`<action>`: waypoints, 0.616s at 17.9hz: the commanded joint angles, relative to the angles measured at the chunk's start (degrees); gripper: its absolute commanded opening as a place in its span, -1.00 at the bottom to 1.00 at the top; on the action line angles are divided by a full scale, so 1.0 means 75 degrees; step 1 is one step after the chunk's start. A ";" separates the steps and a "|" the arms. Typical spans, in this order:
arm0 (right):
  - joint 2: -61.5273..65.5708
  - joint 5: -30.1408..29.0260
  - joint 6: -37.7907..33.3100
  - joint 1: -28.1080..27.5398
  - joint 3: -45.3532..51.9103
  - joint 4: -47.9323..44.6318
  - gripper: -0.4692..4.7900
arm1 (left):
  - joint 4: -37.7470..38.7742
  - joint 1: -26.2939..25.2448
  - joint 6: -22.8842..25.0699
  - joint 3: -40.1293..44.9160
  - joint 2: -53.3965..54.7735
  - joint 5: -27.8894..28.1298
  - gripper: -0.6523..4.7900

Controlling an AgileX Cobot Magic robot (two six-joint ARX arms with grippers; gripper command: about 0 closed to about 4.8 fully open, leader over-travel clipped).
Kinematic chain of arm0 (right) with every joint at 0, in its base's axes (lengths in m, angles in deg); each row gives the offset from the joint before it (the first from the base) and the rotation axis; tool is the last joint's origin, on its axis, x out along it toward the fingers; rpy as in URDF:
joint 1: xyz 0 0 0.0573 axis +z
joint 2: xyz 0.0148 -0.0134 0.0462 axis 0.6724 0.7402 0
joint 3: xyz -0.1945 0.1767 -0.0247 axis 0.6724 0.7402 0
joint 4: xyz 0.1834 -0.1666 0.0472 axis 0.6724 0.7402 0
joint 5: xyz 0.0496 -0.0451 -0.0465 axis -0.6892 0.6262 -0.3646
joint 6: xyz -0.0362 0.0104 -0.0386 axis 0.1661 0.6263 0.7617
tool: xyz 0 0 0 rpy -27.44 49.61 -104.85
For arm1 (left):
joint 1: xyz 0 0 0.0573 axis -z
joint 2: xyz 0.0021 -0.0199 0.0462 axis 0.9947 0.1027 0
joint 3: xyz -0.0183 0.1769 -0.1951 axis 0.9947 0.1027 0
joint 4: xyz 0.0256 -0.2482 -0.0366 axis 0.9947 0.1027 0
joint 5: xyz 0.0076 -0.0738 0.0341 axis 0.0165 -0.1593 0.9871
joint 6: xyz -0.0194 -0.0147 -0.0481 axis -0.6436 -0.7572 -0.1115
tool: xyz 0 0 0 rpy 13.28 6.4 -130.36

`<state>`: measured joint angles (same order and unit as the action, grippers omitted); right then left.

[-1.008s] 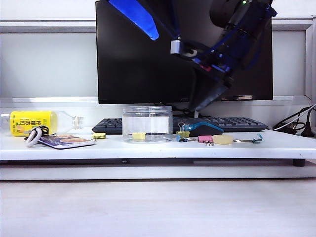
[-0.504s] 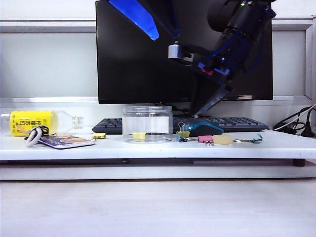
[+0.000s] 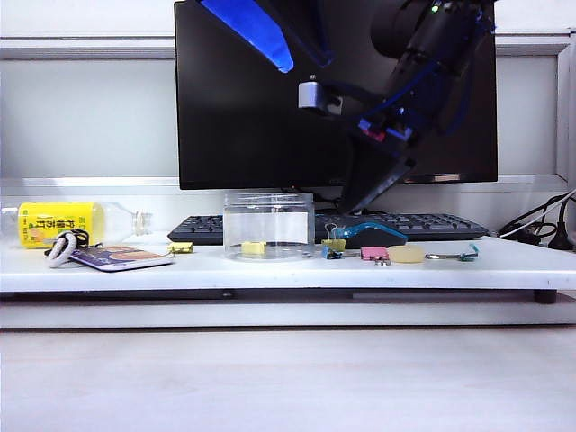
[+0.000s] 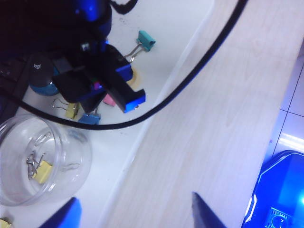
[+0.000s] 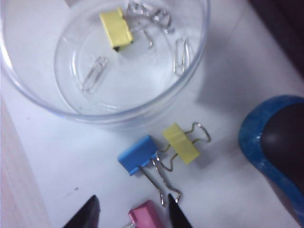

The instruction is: Pick up the clips with the largest number of clips of the same color on the table and place them in a round transparent plastic box.

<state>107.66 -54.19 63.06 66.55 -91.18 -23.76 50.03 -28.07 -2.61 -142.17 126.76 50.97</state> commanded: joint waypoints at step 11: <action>0.0329 0.0015 0.0026 0.0058 -0.0032 -0.0621 -0.15 | -0.0070 0.0006 0.0125 -0.0020 -0.0012 -0.0172 0.39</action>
<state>110.11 -54.17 63.13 66.92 -91.20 -27.83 50.01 -28.07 -1.73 -142.17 126.76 49.96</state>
